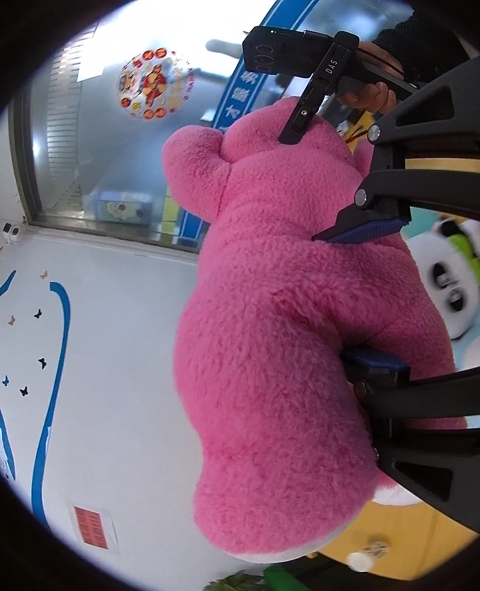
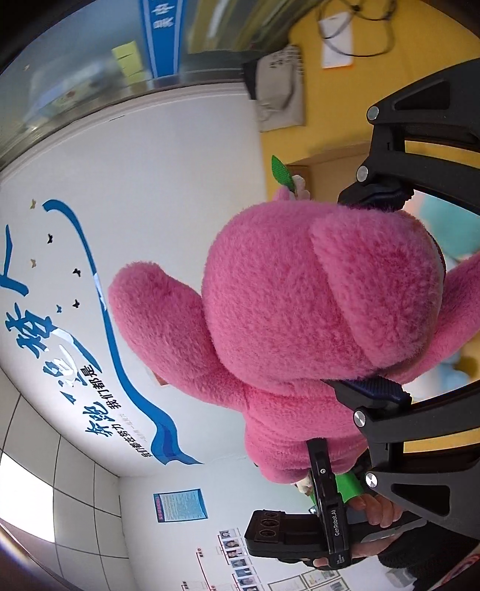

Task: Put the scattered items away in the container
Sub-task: 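Lift the pink bear with both grippers and carry it over the box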

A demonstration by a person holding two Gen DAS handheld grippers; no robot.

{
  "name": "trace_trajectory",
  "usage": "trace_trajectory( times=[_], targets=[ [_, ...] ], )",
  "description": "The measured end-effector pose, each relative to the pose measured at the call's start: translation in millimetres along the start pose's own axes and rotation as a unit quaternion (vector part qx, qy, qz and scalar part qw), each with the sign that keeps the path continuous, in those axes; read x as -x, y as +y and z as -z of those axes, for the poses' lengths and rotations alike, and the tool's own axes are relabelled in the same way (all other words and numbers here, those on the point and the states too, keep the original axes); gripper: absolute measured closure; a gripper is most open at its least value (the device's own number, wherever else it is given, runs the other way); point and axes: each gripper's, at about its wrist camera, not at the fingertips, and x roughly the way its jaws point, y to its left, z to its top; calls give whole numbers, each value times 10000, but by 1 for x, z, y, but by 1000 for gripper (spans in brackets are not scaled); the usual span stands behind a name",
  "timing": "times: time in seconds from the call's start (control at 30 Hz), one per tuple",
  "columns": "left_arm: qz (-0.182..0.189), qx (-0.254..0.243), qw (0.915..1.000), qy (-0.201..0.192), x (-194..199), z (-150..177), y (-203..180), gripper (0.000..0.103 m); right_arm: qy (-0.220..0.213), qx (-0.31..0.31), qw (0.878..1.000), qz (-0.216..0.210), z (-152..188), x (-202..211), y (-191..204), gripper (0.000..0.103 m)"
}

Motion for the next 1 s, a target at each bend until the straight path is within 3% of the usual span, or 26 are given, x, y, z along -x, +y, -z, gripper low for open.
trace_trajectory(
  times=[0.13,0.23,0.43,0.5,0.63,0.83,0.87,0.93,1.0],
  targets=[
    [11,88,10000,-8,-51,-47,36,55,-106,119,9999,8,-48,-56,-20,28],
    [69,206,9997,131,-97,-64,64,55,-30,184,9998,67,-72,-103,-42,28],
    [30,558,9964,640,-205,-62,116,55,409,-37,9991,110,-79,-205,-112,28],
    [66,741,9930,916,-244,-52,132,55,575,-177,9981,144,-69,-240,-139,28],
    [150,1158,9778,1738,-323,-16,162,55,1098,-513,9923,255,-33,-298,-188,28],
    [-36,1529,9511,2684,-412,56,185,53,2112,-828,9725,529,36,-366,-249,26],
    [-94,1547,9476,2792,-421,65,187,49,2265,-806,9687,622,45,-374,-255,23],
    [-139,1438,9534,2649,-425,68,185,45,2455,-759,9633,776,59,-382,-263,19],
    [-122,1448,9524,2678,-421,63,182,44,2518,-960,9589,885,64,-381,-270,17]
  ],
)
